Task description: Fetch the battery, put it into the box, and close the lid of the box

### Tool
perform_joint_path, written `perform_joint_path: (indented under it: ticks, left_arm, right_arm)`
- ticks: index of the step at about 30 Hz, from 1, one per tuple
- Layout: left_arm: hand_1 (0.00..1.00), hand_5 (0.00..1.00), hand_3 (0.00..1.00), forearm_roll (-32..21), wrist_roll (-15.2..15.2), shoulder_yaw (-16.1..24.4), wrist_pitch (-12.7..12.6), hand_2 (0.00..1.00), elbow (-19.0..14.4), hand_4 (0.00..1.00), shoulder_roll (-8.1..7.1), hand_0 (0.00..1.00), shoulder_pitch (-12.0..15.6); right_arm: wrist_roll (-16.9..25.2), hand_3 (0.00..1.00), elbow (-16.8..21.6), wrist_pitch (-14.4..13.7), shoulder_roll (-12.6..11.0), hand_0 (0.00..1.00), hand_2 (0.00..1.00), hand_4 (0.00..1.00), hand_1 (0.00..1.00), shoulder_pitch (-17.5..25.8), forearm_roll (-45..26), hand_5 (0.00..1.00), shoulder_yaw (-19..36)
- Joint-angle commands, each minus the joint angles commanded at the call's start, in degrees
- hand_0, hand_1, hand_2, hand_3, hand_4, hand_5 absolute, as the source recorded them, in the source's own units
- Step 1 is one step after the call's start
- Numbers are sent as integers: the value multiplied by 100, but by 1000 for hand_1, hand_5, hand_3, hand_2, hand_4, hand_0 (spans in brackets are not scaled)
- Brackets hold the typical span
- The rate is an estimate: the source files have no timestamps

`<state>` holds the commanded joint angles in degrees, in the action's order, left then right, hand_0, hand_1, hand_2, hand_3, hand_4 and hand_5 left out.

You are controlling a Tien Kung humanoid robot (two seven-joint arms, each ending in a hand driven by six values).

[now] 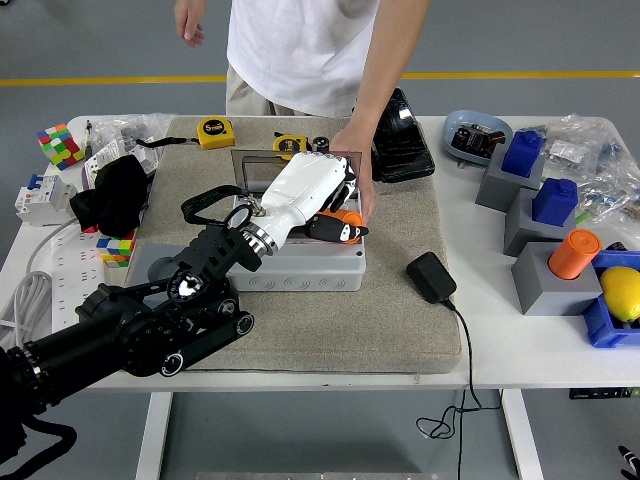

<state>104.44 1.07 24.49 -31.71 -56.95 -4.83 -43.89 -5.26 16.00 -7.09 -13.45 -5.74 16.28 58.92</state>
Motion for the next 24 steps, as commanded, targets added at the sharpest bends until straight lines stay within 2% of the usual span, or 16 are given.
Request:
perform_joint_path:
  ticks: [19, 24]
  left_arm:
    - [2, 160, 56, 169, 11, 71, 0, 51, 165, 998, -85, 14, 77]
    - [2, 136, 56, 139, -15, 97, -29, 51, 134, 998, -41, 14, 60]
  right_arm:
    - [33, 542, 54, -34, -12, 630, 659, 964, 663, 3, 31, 445, 37]
    - [23, 543, 40, -20, -9, 631, 659, 964, 661, 10, 24, 445, 25]
